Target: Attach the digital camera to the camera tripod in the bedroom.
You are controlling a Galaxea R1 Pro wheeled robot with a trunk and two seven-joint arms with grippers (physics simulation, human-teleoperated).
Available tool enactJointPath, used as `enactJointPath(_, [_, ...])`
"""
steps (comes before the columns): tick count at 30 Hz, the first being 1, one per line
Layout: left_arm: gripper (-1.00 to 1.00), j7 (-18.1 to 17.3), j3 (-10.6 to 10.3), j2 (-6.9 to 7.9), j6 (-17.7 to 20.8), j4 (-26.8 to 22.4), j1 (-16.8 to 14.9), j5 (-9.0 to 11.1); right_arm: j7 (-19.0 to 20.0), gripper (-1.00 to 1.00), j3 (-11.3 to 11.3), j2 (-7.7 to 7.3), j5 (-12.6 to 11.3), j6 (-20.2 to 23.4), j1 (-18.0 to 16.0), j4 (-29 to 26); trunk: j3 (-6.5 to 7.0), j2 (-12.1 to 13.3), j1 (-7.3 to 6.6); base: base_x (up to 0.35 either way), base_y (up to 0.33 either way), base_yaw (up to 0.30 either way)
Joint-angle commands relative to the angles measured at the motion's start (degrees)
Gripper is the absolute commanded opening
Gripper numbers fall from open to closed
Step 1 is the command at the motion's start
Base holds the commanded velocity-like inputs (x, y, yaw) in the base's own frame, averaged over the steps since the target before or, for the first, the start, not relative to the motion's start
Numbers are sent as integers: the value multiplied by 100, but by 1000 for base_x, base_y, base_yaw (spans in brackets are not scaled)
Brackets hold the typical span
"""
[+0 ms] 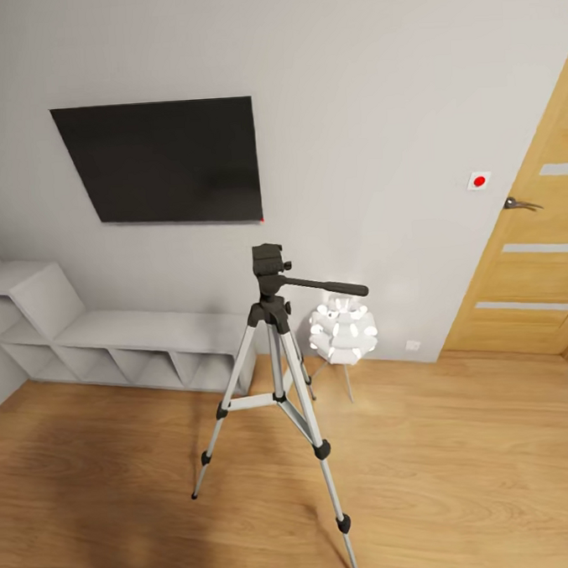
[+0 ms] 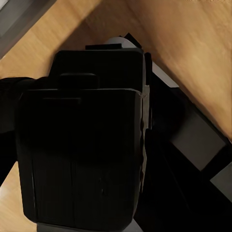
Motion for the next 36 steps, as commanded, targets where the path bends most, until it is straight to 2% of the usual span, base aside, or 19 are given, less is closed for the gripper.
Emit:
enactJointPath(1, [-100, -28, -48, 0, -12, 2, -3, 49, 10, 100, -18, -3, 46, -24, -9, 17, -11, -11, 3, 0, 0, 182])
enactJointPath(10, [-100, -28, -48, -7, -14, 2, -3, 49, 20, 100, -15, -6, 54, -30, -9, 17, -14, -11, 3, 0, 0, 45])
enactJointPath(22, [-100, -28, -50, -8, -14, 2, -3, 46, 19, 100, -6, -30, 71, -70, -9, 17, -100, -11, 3, 0, 0, 1])
enactJointPath(36, [-100, -28, -48, -8, -14, 2, -3, 49, 37, 100, -6, 2, 67, -36, -9, 17, -106, -11, 3, 0, 0, 0])
